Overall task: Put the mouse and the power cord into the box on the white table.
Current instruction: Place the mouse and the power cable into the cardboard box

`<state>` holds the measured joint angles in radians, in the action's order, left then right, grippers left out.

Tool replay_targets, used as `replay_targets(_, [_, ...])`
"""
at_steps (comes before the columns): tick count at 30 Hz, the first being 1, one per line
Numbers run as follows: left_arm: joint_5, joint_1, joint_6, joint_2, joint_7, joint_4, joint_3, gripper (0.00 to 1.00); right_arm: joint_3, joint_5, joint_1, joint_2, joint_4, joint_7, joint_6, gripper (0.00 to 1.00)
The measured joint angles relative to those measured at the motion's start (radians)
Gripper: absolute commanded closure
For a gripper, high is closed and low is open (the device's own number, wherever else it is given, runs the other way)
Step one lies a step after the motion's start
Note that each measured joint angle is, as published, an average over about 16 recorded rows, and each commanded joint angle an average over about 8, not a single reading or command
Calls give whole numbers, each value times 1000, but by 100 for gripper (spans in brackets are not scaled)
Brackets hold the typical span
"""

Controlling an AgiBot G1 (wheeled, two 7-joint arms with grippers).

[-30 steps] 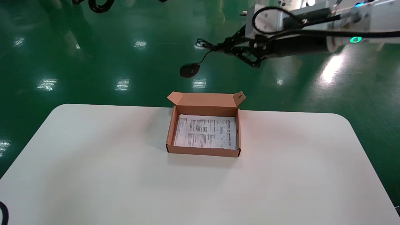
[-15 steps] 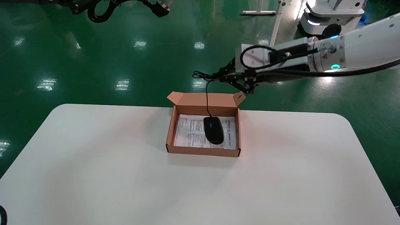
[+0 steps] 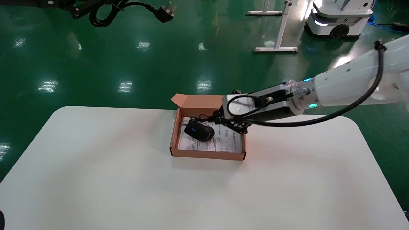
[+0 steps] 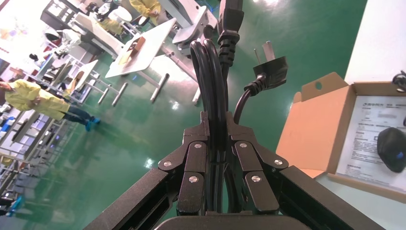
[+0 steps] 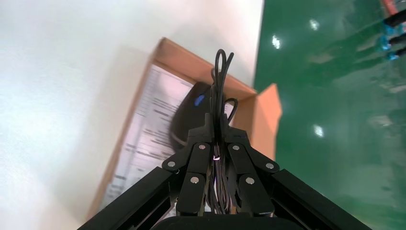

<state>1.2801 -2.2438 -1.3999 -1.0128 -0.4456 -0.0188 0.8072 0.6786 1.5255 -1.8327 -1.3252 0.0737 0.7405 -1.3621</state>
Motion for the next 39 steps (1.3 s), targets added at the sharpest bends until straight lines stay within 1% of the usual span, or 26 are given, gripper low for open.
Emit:
replay_targets(5, [7,1,-10,-4,5,1,5,100,6,4,19,-16,5,-8,4,21])
replay_targets(6, [8,2,-11,-5,6,2,6,100,7,4,21,-17,7,-10,4,11])
replay_targets(7, [9,3,-13,-6,6,2,7,100,8,5,24,-19,9,-13,4,3])
replay_targets(8, [10,5,-15,-7,7,2,7,100,9,5,26,-19,11,-16,4,0])
replay_targets(20, [24,32,-30,-23,8,6,18,100,17,0,35,-18,32,-35,6,0])
replay_targets(25, [31,60,-45,-38,5,8,22,100,16,-6,17,1,34,-36,10,0])
replay_targets(31, [32,133,-61,-89,-13,6,23,100,13,-9,-39,73,26,-46,1,0])
replay_targets(39, [30,267,-41,-207,-67,-4,23,100,21,8,-136,227,19,-67,-39,0])
